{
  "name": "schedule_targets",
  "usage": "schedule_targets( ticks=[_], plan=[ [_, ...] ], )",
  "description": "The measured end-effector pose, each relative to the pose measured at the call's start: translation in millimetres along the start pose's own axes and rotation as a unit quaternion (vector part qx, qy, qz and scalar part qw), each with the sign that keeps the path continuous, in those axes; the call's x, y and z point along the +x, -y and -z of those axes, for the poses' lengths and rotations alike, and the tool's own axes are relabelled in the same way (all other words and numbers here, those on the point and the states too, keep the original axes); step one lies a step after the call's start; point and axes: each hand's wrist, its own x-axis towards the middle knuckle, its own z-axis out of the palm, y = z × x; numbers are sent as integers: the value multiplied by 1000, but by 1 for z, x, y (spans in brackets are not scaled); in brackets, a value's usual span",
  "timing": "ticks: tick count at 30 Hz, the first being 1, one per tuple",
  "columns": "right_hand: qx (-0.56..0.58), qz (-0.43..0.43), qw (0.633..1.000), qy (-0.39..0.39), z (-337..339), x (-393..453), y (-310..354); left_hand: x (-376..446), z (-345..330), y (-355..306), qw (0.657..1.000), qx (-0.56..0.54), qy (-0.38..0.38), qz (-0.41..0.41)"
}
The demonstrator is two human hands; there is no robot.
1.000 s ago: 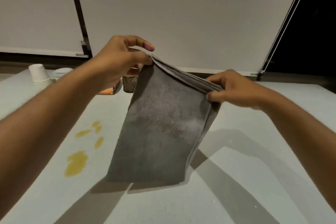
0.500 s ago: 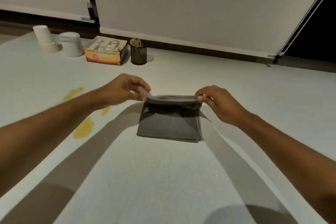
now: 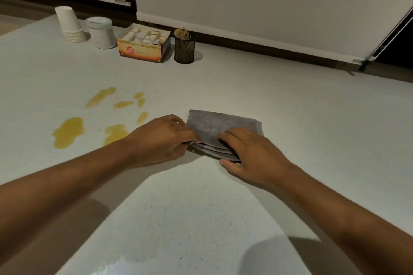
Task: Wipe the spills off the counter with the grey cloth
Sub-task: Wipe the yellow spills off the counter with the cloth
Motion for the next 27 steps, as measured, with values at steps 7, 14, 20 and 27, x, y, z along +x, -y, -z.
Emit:
schedule_targets(
  ticks=[7,14,20,27],
  plan=[
    [94,-79,991,-44,-10,54,33,2,31,13,996,-27,-12,79],
    [256,-183,946,-77,-14,116,87,-70,65,77,979,-3,-53,194],
    [250,-113,958,-79,-34,160,164,-165,80,159,949,18,-5,316],
    [48,-104,991,69,-80,180,176,-241,65,227,927,78,109,350]
  ],
)
